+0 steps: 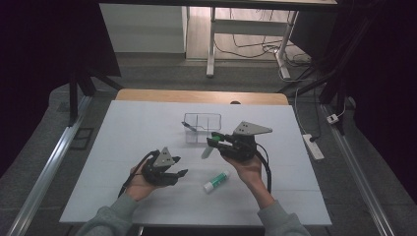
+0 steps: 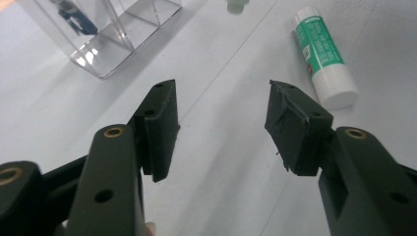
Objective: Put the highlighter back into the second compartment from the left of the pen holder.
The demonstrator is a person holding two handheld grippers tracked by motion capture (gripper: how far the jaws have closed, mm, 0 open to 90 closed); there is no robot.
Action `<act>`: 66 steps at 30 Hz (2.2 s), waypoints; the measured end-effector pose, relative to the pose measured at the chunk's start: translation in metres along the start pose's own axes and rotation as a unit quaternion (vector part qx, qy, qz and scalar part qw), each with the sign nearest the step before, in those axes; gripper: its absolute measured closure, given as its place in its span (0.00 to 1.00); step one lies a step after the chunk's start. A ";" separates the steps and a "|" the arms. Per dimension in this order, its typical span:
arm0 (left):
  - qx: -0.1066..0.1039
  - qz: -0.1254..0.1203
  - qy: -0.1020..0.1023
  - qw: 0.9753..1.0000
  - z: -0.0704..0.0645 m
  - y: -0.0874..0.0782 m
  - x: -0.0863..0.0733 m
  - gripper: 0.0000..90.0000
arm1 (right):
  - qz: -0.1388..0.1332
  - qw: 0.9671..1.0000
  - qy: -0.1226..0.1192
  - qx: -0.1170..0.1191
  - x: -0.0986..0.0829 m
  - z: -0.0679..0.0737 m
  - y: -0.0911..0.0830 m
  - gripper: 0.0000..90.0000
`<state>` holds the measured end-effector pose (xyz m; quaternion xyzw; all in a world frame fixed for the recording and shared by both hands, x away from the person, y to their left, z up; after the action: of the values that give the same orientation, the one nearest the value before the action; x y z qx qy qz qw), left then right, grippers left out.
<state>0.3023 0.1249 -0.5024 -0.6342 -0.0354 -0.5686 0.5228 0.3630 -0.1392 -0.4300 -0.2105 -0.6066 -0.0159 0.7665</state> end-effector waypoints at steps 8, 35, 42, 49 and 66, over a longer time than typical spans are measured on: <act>-0.001 0.004 -0.016 1.000 0.006 -0.007 -0.008 0.48 | -0.013 1.000 0.001 -0.011 0.013 -0.005 -0.003 0.74; 0.017 0.003 -0.073 0.997 0.029 -0.035 -0.037 0.42 | -0.051 0.997 0.017 -0.049 0.051 -0.039 0.004 0.74; 0.023 0.006 -0.080 0.997 0.034 -0.039 -0.044 0.41 | -0.054 0.997 0.019 -0.060 0.057 -0.049 0.011 0.74; 0.029 0.005 -0.089 0.996 0.037 -0.043 -0.049 0.41 | -0.053 0.996 0.019 -0.068 0.062 -0.057 0.023 0.74; 0.031 0.005 -0.091 0.995 0.039 -0.044 -0.053 0.41 | -0.031 0.996 0.034 -0.081 0.055 -0.077 0.049 0.74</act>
<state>0.2823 0.2010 -0.5080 -0.6672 -0.0973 -0.5042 0.5396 0.4624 -0.1086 -0.4071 -0.2518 -0.5829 -0.0961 0.7666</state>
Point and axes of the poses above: each handheld gripper's, and its own axes: y roughly forward along the jaws, x roughly out of its top, z roughly to its left, the point moved 1 cm from there along y, roughly forward along the jaws, and after that the axes turned 11 degrees about x, right-handed, at the moved point
